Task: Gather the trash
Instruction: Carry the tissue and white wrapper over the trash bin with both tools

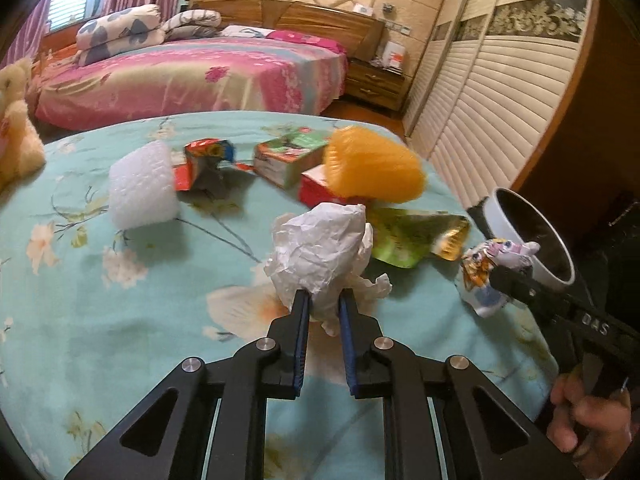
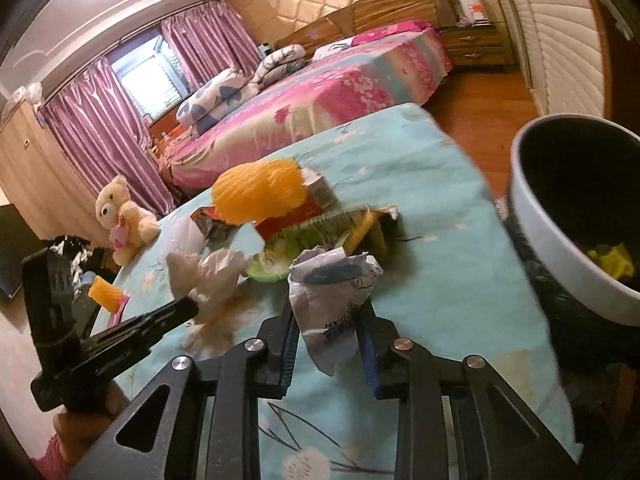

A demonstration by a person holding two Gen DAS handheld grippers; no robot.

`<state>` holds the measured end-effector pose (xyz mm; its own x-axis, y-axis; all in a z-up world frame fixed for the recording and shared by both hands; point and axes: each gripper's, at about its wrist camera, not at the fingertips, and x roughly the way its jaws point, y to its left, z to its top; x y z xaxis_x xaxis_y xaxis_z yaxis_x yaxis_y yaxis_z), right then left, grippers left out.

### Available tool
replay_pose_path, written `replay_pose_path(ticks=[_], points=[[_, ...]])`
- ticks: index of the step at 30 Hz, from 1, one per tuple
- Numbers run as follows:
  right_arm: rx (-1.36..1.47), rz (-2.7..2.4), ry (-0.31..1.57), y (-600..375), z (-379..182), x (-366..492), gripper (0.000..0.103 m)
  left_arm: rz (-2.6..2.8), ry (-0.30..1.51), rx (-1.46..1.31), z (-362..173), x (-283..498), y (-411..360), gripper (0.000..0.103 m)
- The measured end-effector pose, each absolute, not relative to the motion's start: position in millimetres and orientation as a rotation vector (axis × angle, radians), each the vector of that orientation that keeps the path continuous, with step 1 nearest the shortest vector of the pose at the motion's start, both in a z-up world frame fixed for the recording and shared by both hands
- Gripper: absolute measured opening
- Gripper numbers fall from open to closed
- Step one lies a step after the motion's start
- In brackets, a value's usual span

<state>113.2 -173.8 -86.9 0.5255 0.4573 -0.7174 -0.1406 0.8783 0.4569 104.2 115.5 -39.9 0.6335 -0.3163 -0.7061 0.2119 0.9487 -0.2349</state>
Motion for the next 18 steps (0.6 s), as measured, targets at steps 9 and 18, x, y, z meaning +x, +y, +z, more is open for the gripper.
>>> replay_pose_path(ticks=[9,18], points=[[0.402,0.318,0.927,-203,-82,101,0.027,-0.42,0.821,-0.086,-31,93,71,0.014],[0.432,0.251,0.899,-243,-74,91,0.027,-0.491,0.827,-0.05,-32,100,36,0.014]])
